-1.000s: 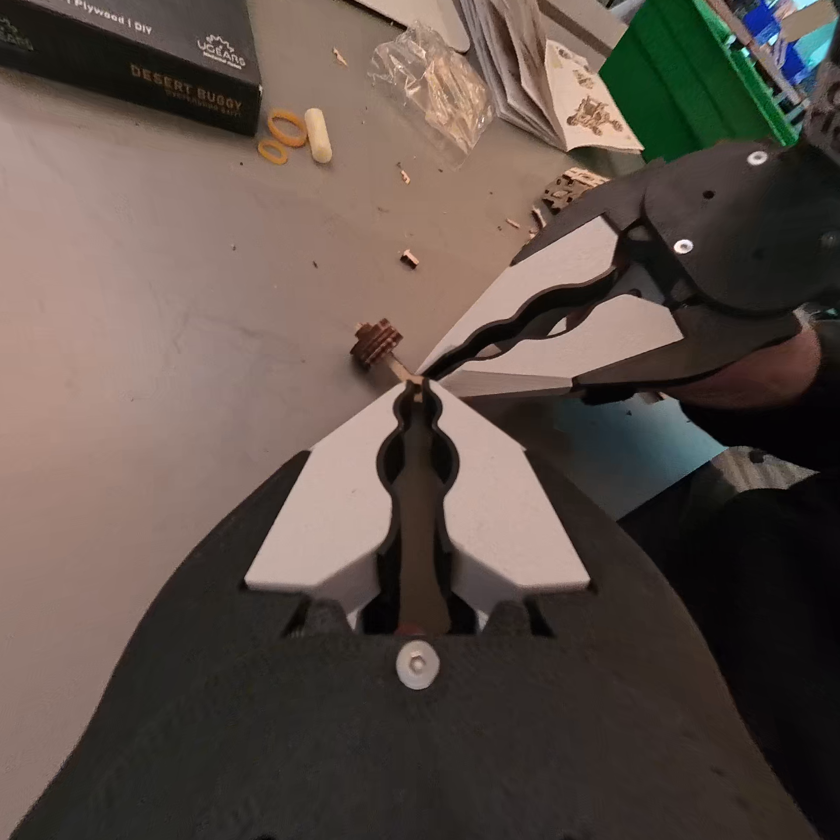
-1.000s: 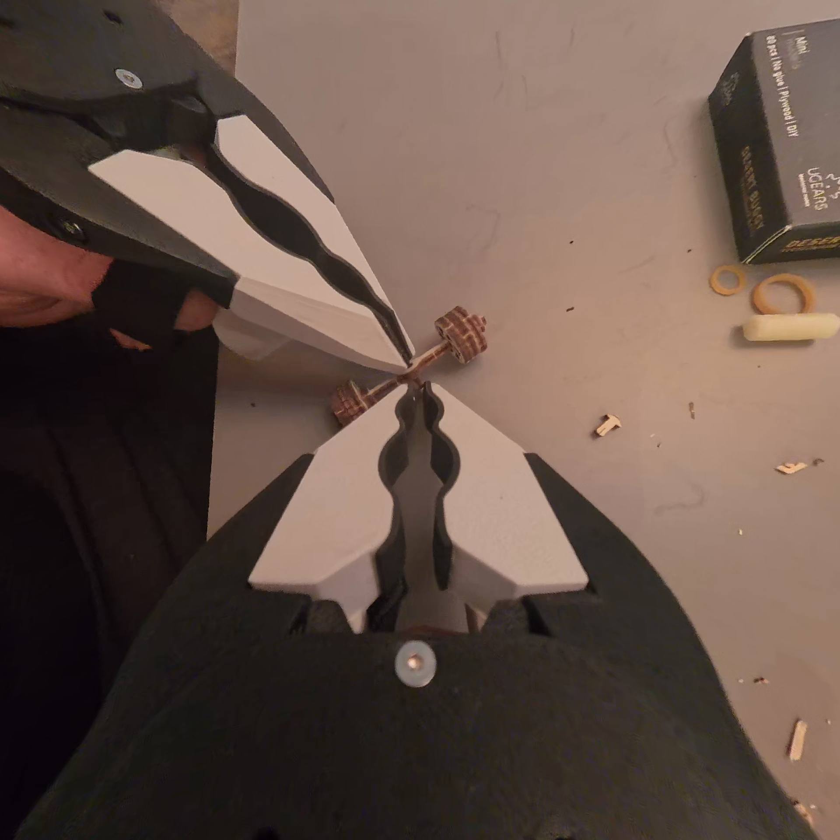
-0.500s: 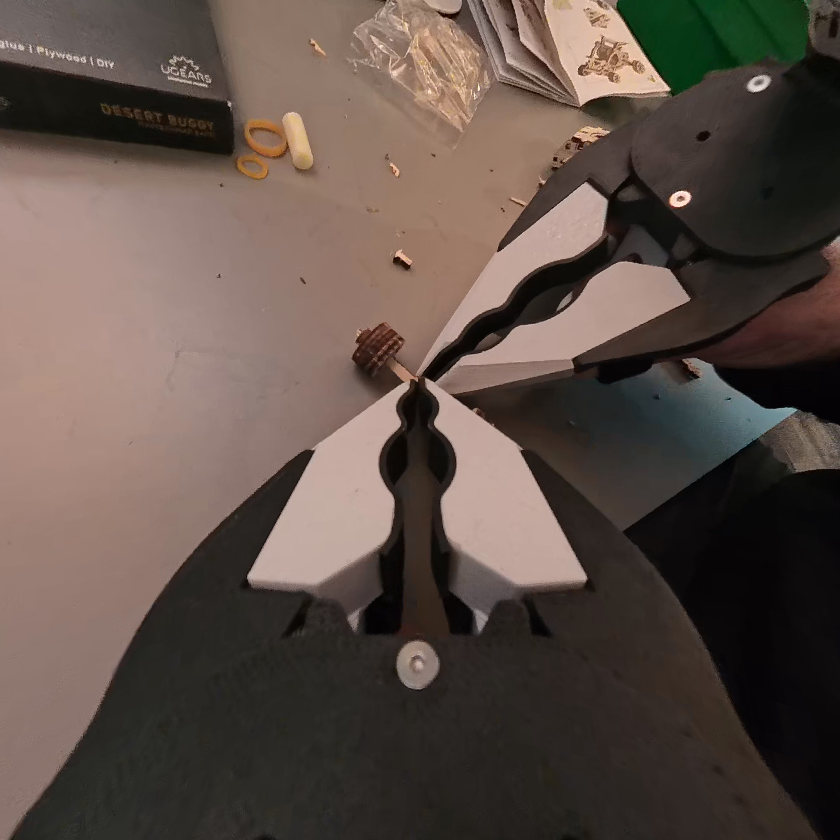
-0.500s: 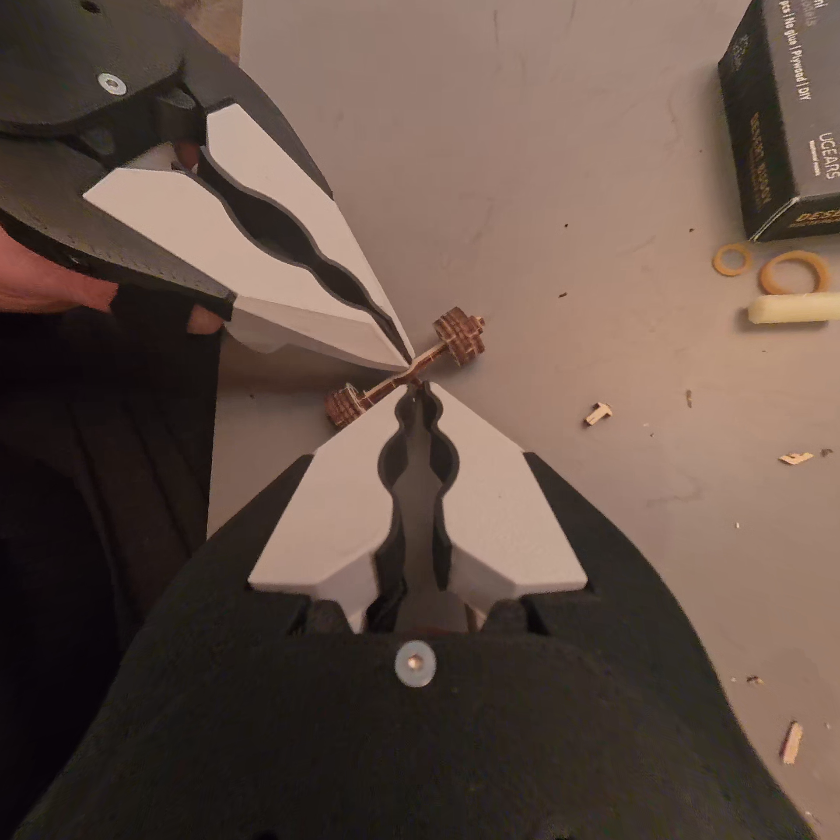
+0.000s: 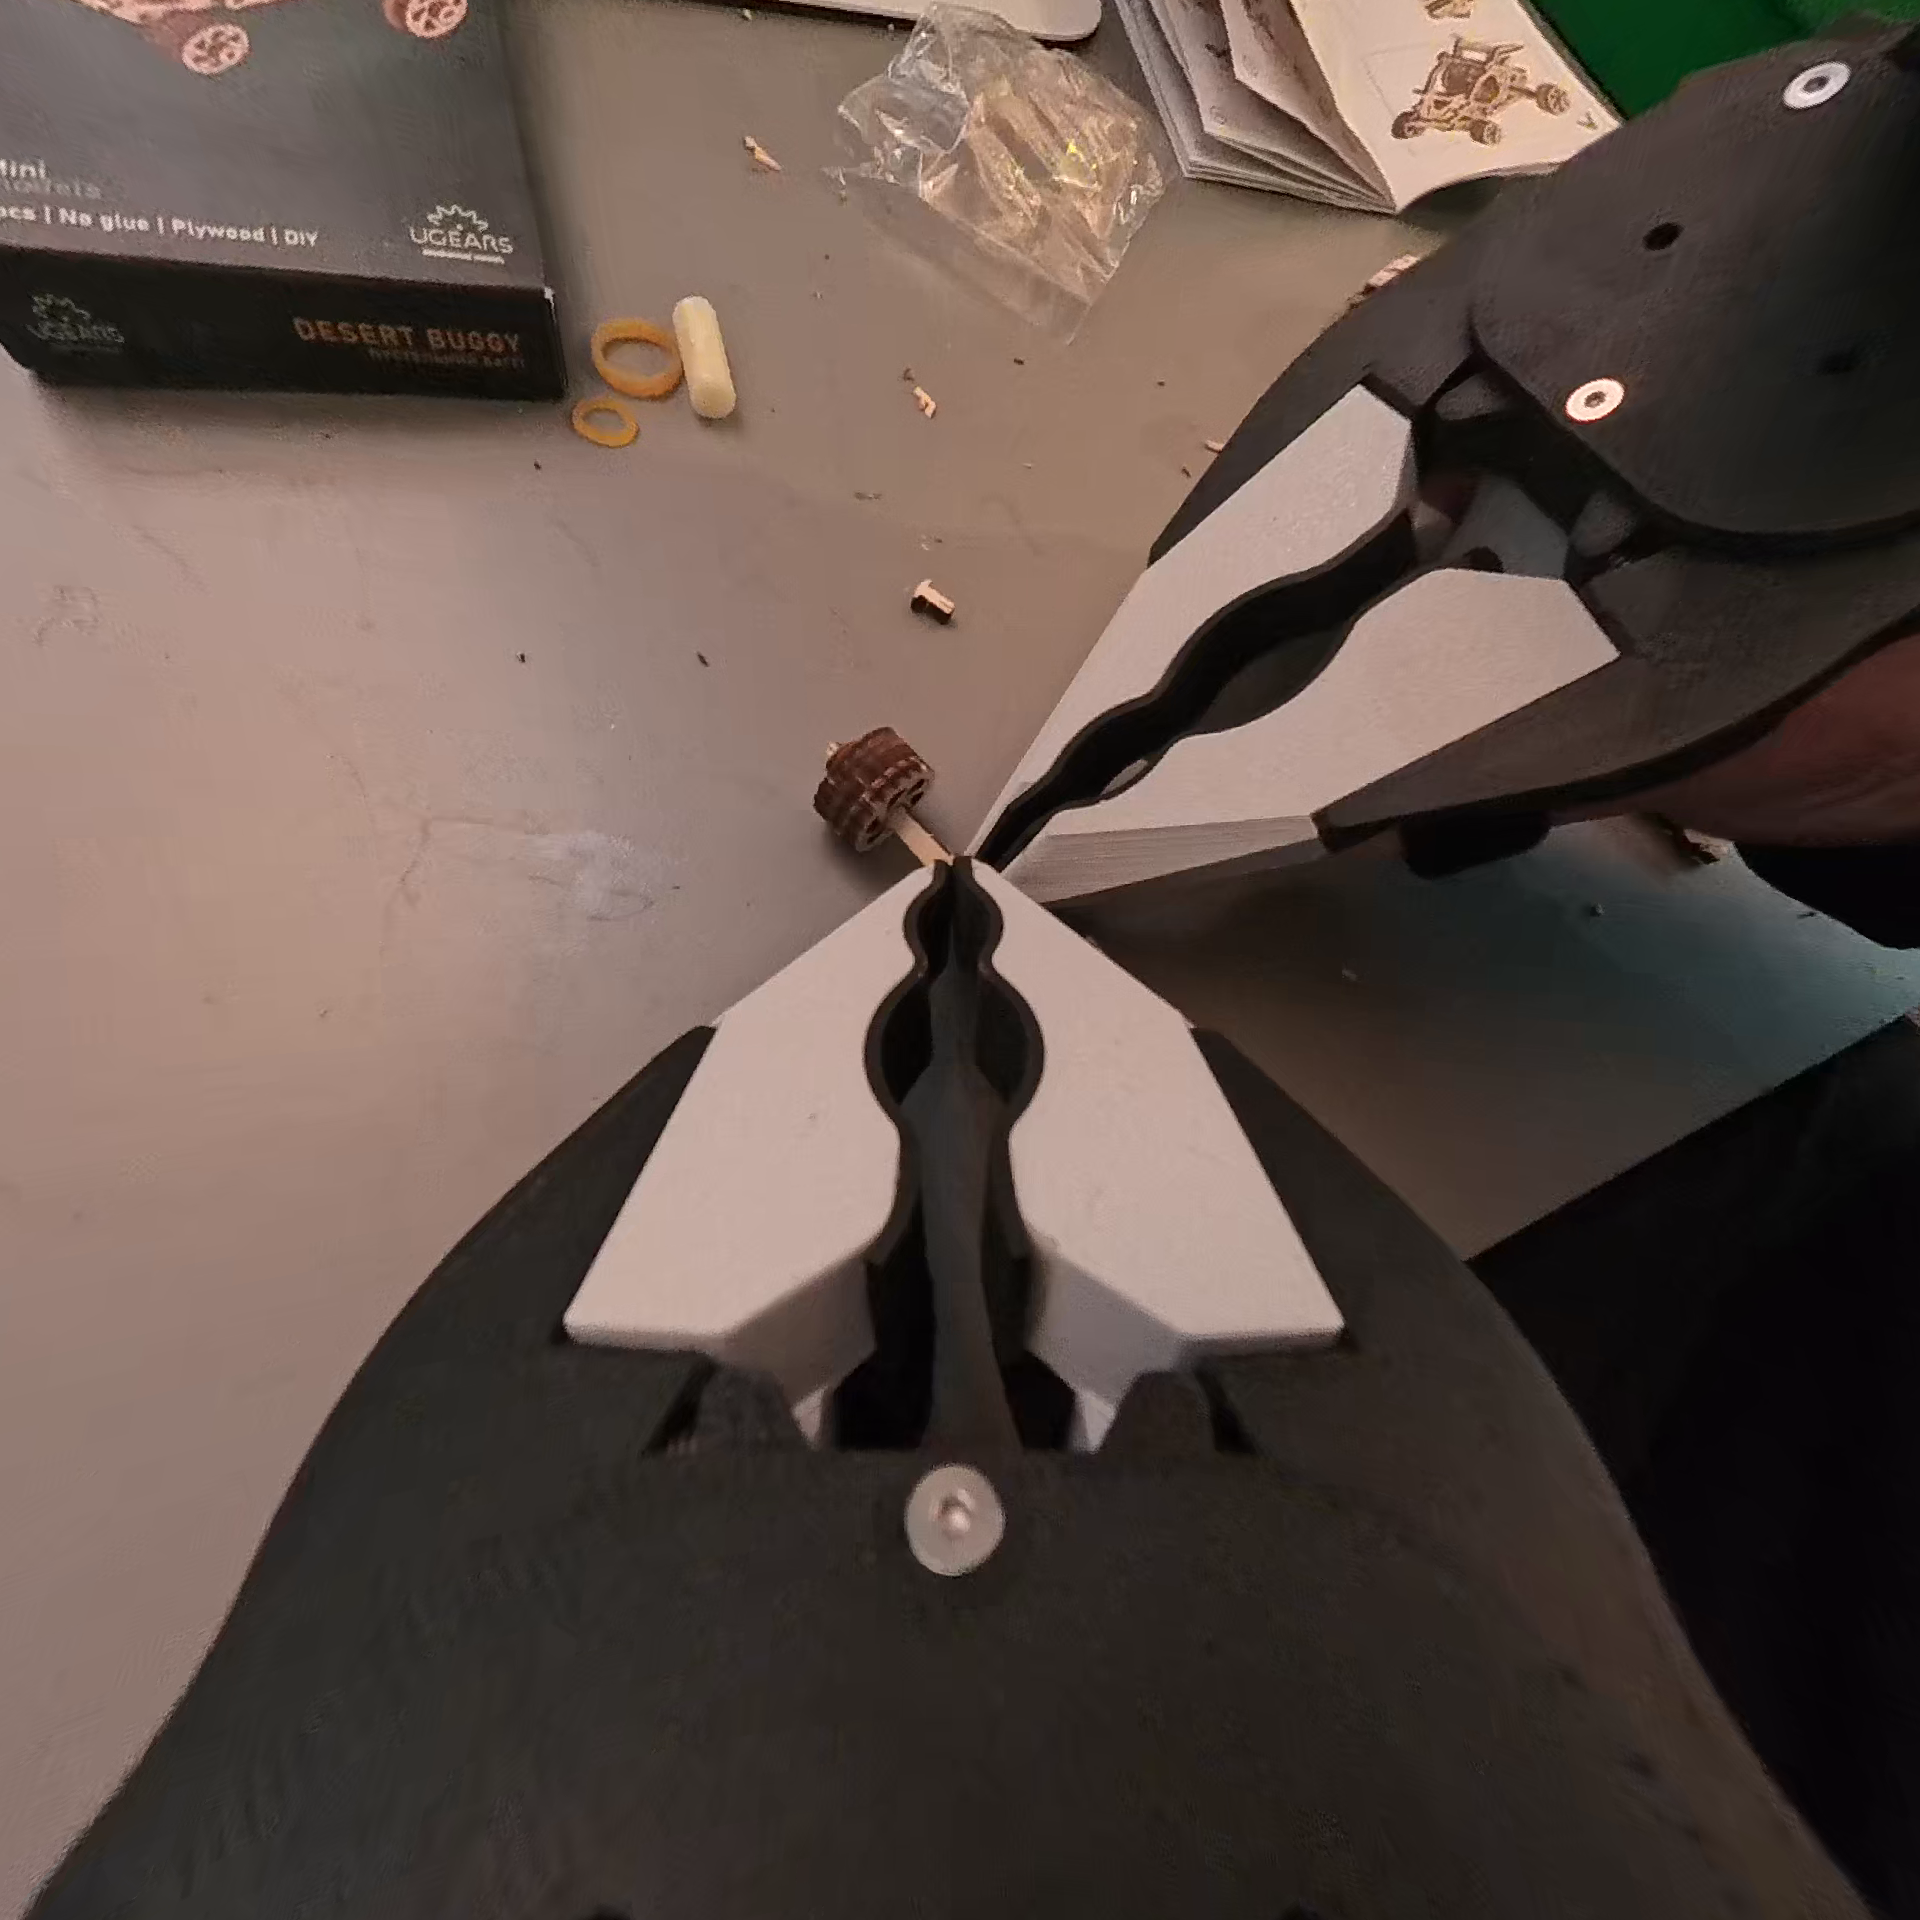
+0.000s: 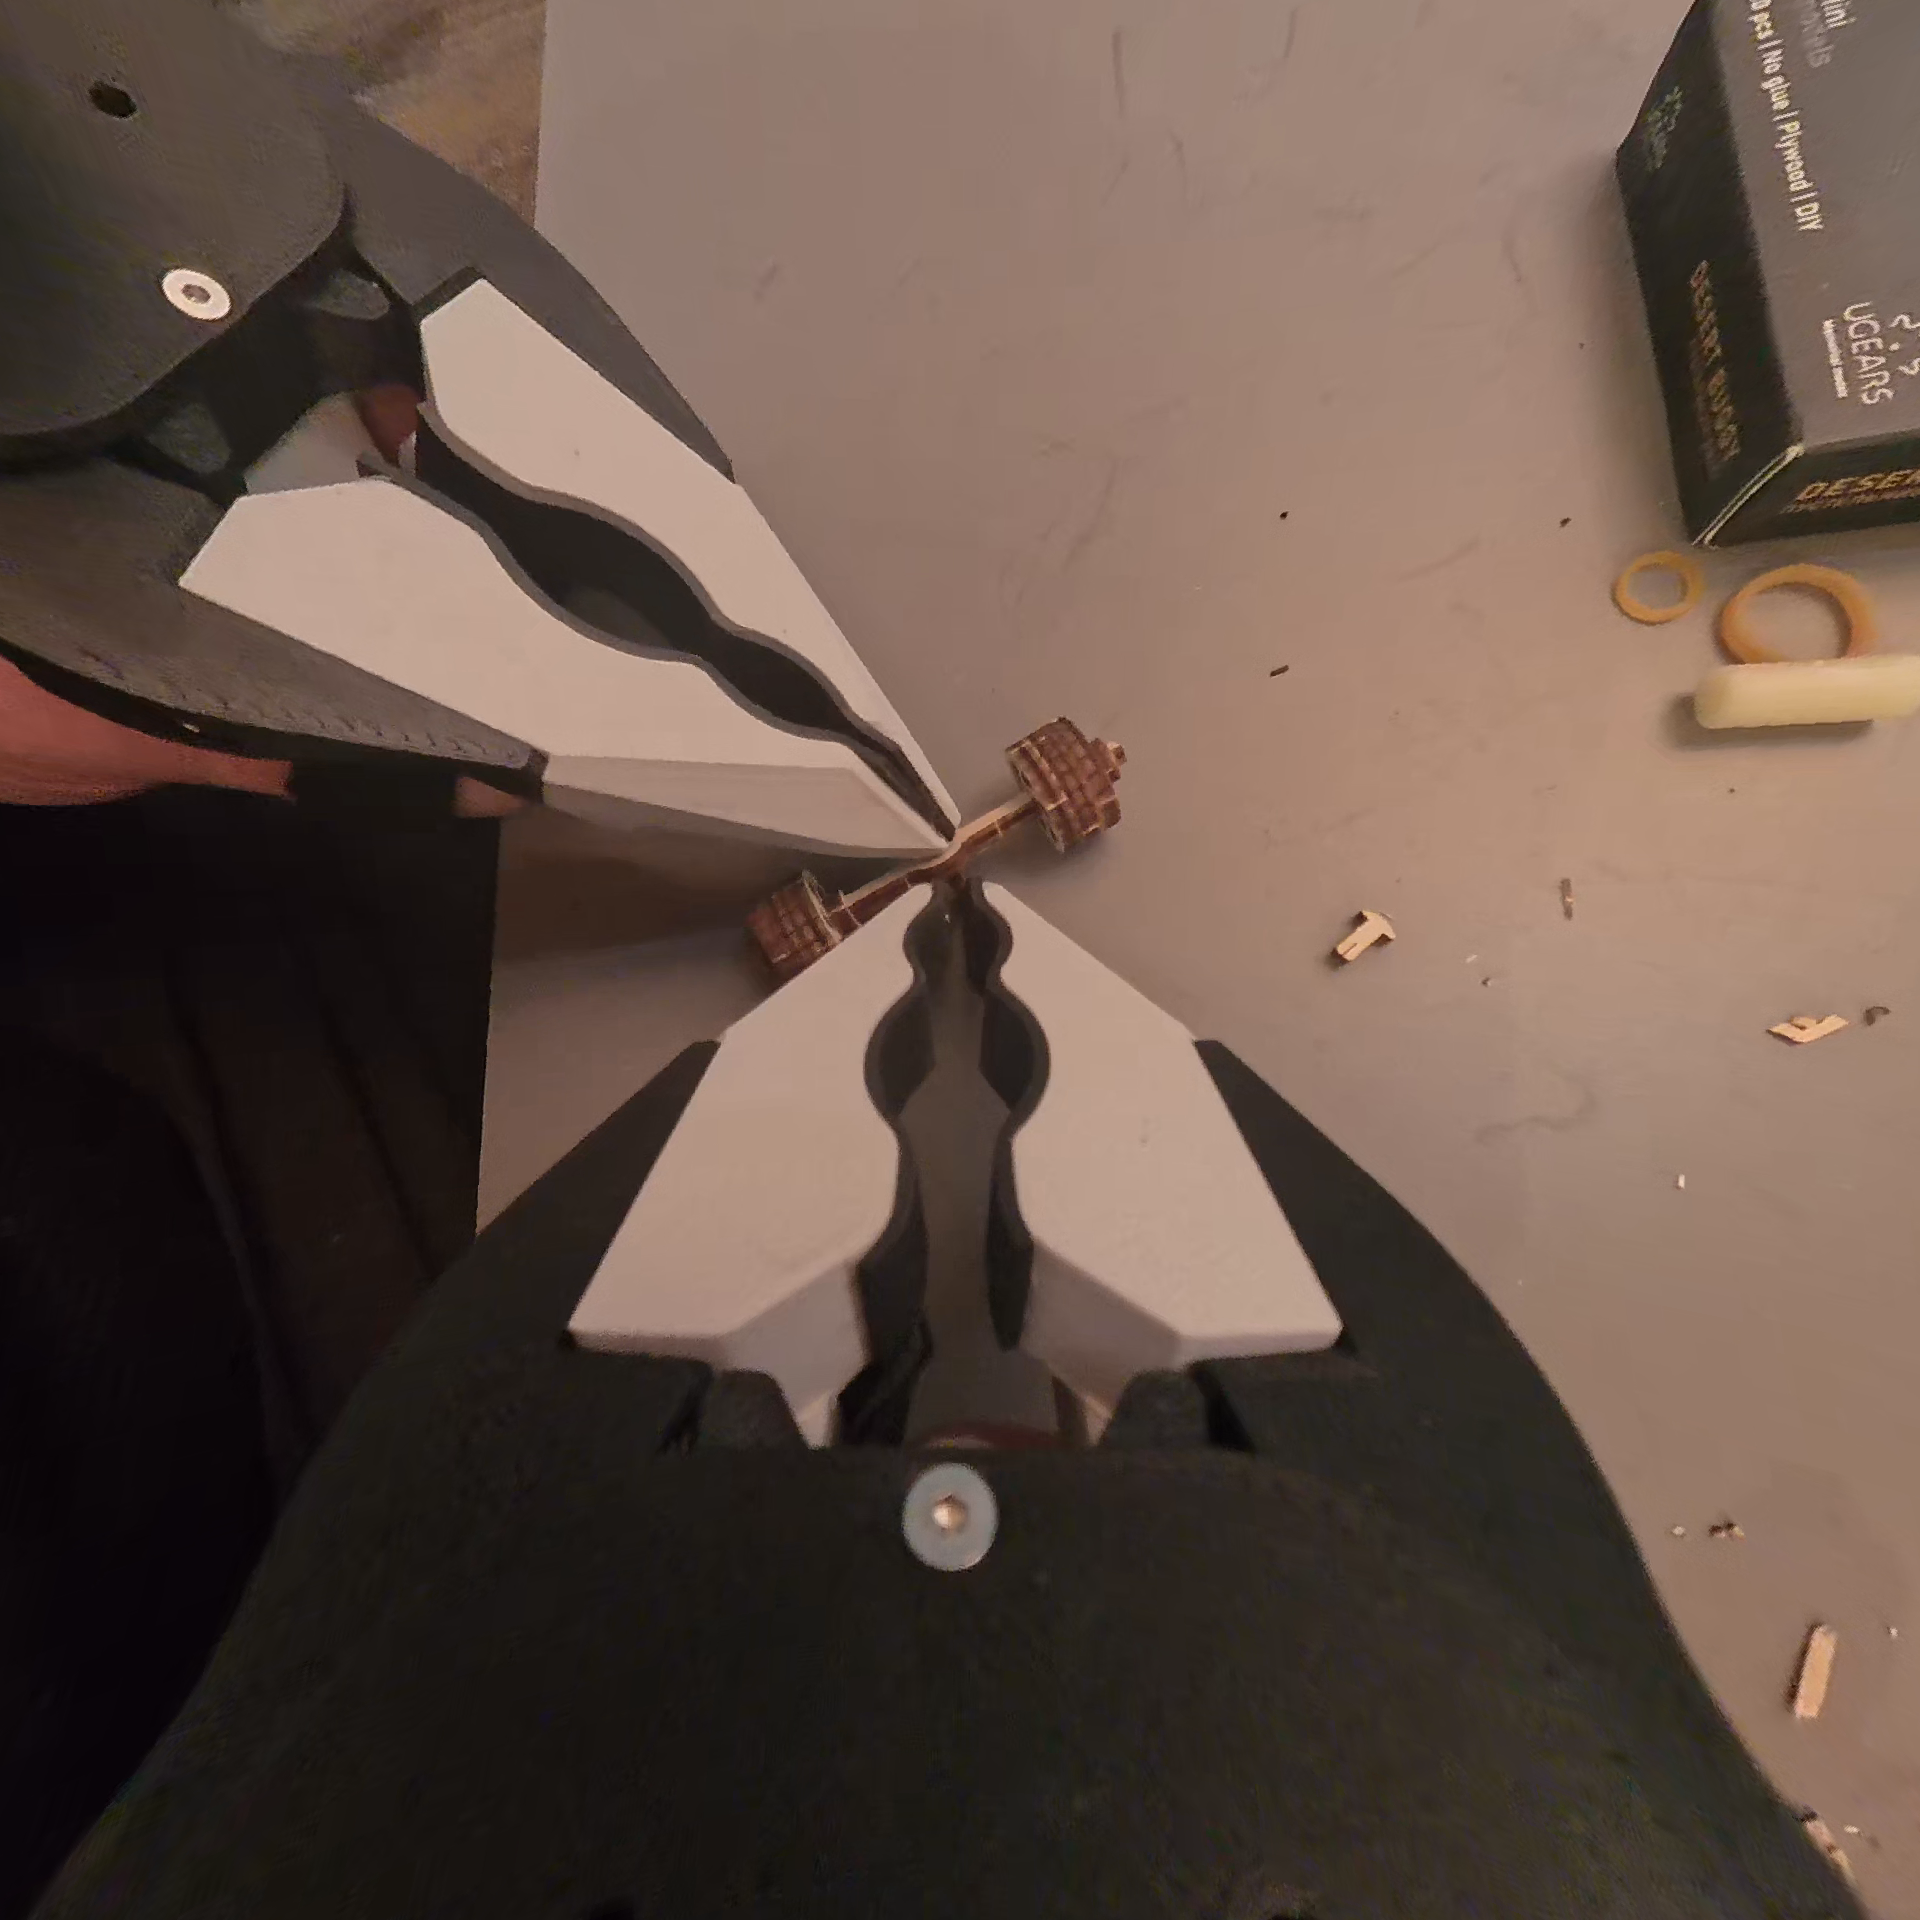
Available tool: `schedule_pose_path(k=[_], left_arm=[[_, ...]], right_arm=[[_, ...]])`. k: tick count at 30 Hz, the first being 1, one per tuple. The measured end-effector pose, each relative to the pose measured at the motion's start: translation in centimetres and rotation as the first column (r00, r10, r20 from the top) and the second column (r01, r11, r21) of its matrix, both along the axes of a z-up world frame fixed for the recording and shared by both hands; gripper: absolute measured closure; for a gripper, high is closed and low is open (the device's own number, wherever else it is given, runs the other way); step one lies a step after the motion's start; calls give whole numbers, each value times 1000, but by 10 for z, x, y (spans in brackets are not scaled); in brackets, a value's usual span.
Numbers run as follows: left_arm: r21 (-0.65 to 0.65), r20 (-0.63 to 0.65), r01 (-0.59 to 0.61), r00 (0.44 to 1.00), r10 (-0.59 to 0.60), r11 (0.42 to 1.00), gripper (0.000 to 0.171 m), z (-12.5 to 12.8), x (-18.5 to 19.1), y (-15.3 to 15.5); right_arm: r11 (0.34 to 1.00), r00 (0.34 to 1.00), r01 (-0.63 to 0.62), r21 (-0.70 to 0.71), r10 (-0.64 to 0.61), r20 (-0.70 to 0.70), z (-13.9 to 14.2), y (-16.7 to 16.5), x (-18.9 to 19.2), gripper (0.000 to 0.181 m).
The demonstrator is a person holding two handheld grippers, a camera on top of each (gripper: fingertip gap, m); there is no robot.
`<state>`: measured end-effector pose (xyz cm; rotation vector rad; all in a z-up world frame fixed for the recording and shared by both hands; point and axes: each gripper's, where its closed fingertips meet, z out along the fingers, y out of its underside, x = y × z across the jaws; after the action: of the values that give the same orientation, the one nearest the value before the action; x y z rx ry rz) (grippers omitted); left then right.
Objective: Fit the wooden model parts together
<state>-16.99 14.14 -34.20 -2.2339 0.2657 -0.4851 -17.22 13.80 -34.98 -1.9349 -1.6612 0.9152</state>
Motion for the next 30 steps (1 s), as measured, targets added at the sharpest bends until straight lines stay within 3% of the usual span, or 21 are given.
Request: schedule_pose_path(k=[5, 8, 17, 25, 30], left_arm=[[-2, 17, -16, 1000, 16, 1000, 171, 0, -2, 2], [-47, 124, -27, 992, 33, 999, 171, -2, -5, 2], [-86, 166, -90, 981, 103, 992, 171, -4, -5, 0], [-103, 160, -104, 980, 119, 989, 171, -5, 3, -3], [-100, 194, -135, 969, 153, 986, 171, -3, 0, -4]], right_arm=[[1000, 1000, 11, -14, -11, -5, 0, 2, -2, 181], [998, 1000, 1, -56, -1, -12, 1, 1, -1, 179], [970, 994, 109, -218, -104, 34, 5, -2, 8, 161], [921, 977, 214, -325, -204, 63, 5, -6, 7, 163], [931, 981, 193, -311, -188, 46, 6, -5, 8, 162]])
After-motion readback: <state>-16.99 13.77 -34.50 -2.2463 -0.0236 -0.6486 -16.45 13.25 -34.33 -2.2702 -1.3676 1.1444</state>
